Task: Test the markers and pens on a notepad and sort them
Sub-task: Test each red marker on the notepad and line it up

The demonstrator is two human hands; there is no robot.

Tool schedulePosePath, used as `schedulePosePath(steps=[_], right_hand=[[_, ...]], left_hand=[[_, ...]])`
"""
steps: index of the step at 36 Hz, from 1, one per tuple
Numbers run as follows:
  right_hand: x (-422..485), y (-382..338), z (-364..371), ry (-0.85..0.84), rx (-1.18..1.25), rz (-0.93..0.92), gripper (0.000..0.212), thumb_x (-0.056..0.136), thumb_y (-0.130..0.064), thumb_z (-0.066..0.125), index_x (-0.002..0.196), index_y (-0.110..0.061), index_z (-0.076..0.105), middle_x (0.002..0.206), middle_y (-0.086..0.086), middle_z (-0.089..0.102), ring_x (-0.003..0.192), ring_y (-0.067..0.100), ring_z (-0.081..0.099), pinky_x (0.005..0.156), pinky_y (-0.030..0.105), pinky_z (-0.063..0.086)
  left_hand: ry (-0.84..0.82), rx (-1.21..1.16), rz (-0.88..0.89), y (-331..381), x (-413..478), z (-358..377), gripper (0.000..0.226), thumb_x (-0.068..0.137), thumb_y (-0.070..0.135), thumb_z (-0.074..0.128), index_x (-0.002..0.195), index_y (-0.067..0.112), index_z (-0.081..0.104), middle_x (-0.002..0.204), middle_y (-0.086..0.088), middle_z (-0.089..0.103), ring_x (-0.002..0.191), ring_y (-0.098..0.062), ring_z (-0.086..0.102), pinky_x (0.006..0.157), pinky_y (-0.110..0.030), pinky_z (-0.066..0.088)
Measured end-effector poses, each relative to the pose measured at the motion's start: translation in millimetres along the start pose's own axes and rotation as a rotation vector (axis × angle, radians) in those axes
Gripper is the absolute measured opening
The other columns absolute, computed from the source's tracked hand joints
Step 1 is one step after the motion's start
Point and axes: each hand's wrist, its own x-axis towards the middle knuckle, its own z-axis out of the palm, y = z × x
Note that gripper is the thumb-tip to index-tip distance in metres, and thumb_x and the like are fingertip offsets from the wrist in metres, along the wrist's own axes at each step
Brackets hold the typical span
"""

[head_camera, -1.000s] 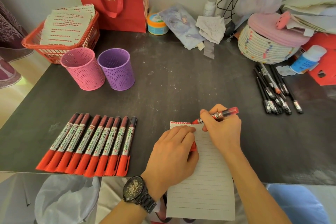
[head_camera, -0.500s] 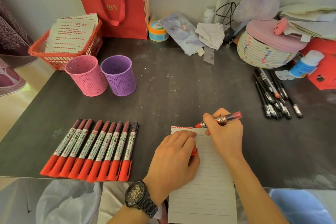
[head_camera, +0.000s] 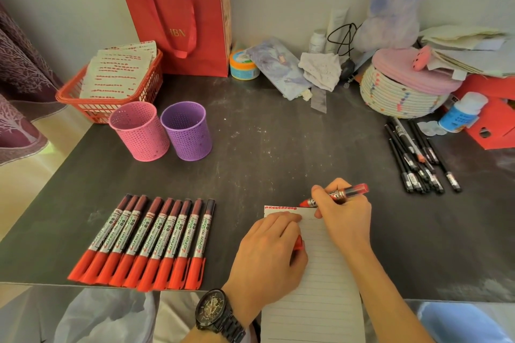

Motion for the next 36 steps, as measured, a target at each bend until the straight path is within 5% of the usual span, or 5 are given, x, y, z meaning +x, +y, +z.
schedulePosePath(steps=[11, 21, 29, 33, 36], right_hand=[[-4.0, -17.1, -26.7, 0.020, 0.473, 0.130, 0.028, 0.093, -0.032, 0.071, 0.069, -0.021, 0.062, 0.055, 0.006, 0.057, 0.043, 0.013, 0.047, 0.040, 0.022, 0.036], [-51.2, -19.0, -80.1, -0.129, 0.934, 0.452, 0.036, 0.076, -0.033, 0.062, 0.094, -0.010, 0.081, 0.097, 0.021, 0.075, 0.062, 0.023, 0.062, 0.059, 0.030, 0.052], [-96.2, -15.6, -97.6, 0.020, 0.908, 0.606, 0.034, 0.095, -0.022, 0.058, 0.068, -0.012, 0.075, 0.071, 0.021, 0.073, 0.042, 0.015, 0.058, 0.039, 0.021, 0.048], [-118.3, -15.0, -97.5, 0.071, 0.874, 0.622, 0.038, 0.090, -0.025, 0.066, 0.054, -0.018, 0.076, 0.057, 0.015, 0.068, 0.039, 0.013, 0.057, 0.035, 0.020, 0.044], [-133.5, -12.3, -93.5, 0.093, 0.844, 0.647, 0.033, 0.086, -0.028, 0.070, 0.056, -0.015, 0.077, 0.054, 0.014, 0.065, 0.036, 0.012, 0.053, 0.034, 0.019, 0.042]], left_hand=[[0.011, -0.093, -0.023, -4.5, 0.6, -0.4, 0.017, 0.091, 0.046, 0.050, 0.094, 0.029, 0.053, 0.133, 0.020, 0.058, 0.121, -0.002, 0.053, 0.102, -0.015, 0.035], [-0.008, -0.255, -0.058, -7.5, 2.4, -6.4, 0.042, 0.098, 0.055, 0.033, 0.117, 0.025, 0.056, 0.143, 0.032, 0.039, 0.141, 0.011, 0.023, 0.110, -0.012, 0.030], [-0.007, -0.363, -0.155, -2.4, -25.5, -24.7, 0.053, 0.090, 0.079, 0.018, 0.136, 0.057, 0.032, 0.103, 0.031, 0.058, 0.096, 0.002, 0.058, 0.077, -0.008, 0.042], [0.030, -0.652, -0.230, -1.7, -48.1, -31.1, 0.040, 0.090, 0.064, 0.047, 0.121, 0.044, 0.032, 0.102, 0.018, 0.072, 0.062, -0.011, 0.062, 0.061, -0.029, 0.053], [0.043, -0.732, -0.283, -0.2, -63.0, -37.8, 0.033, 0.085, 0.056, 0.059, 0.109, 0.041, 0.043, 0.101, 0.013, 0.074, 0.075, -0.014, 0.069, 0.063, -0.033, 0.055]])
